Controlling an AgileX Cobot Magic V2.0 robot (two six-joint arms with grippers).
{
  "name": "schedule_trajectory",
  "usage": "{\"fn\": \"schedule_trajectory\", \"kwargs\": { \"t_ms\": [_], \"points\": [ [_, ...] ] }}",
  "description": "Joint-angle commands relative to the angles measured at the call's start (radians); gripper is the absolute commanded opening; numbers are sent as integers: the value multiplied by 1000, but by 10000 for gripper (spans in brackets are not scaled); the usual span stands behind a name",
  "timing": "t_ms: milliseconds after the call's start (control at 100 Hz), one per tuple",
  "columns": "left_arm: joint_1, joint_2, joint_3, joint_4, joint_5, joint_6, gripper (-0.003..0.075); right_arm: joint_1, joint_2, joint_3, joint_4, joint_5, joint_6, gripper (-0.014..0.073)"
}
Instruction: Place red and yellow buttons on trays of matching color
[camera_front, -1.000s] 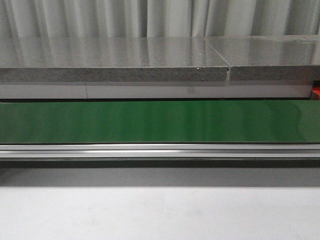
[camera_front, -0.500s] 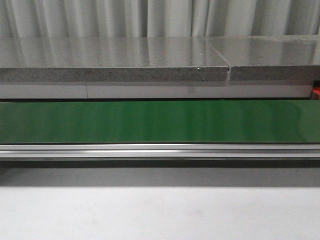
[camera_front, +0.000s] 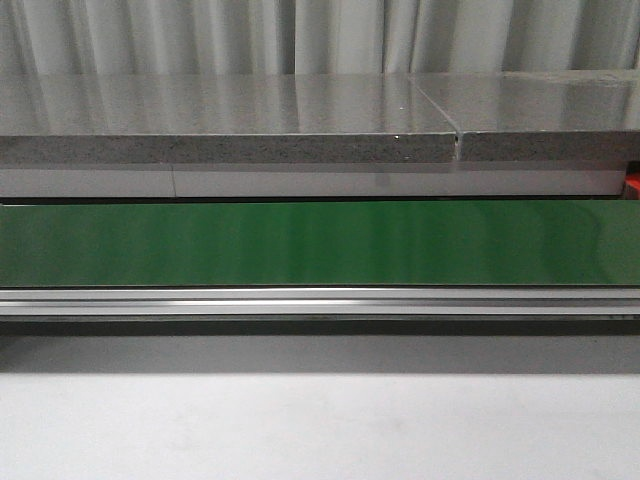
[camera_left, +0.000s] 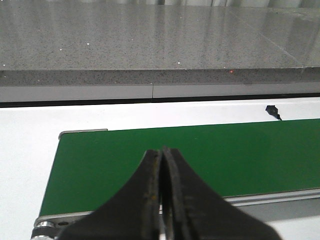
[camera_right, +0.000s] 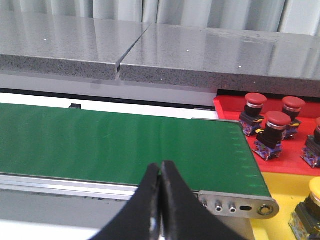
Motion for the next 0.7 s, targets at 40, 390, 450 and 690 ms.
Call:
{"fn": "schedule_trajectory", "kwargs": {
  "t_ms": [40, 390, 450, 690],
  "points": [
    [-8, 8, -28, -16, -89, -3, -19, 2, -17, -10, 0, -78, 0, -68],
    [-8, 8, 87, 44, -356, -3, -19, 2, -17, -10, 0, -78, 0, -68],
    [-8, 8, 122, 58, -406, -3, -19, 2, -17, -10, 0, -78, 0, -68],
    [-8, -81, 266, 200, -502, -173, -19, 2, -17, -10, 0, -78, 0, -68]
  ]
}}
